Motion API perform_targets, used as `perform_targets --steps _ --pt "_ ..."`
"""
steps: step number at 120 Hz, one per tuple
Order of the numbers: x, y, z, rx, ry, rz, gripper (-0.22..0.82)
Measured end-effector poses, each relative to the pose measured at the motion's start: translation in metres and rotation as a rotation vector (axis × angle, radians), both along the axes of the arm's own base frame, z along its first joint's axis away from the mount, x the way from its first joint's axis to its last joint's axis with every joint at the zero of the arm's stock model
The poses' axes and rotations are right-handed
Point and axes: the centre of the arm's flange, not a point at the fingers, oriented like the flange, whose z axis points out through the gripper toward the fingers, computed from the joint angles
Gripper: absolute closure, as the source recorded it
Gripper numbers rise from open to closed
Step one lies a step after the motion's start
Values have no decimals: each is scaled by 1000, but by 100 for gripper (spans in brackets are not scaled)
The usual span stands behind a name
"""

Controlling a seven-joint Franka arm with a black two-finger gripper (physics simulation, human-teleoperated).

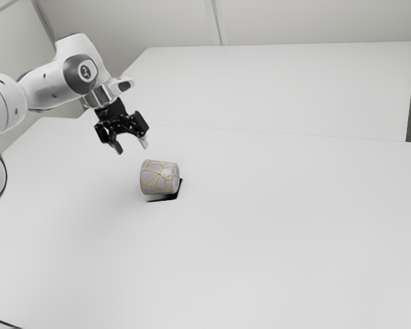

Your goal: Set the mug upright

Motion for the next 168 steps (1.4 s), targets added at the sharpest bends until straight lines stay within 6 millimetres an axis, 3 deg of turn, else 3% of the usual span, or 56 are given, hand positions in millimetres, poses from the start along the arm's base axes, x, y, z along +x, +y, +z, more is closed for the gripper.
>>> perform_targets --steps 70,104,112,126,137,168 --pt "-4 -5 -84 -193 -77 26 0" --pt "-10 -13 -103 -395 -146 113 1" --pt "-10 -13 -106 -430 -165 124 9" --pt "-9 -13 -105 -457 -201 117 40" --pt "-8 -13 -103 -461 -225 99 56" --pt "-10 -17 -94 -436 -273 38 73"
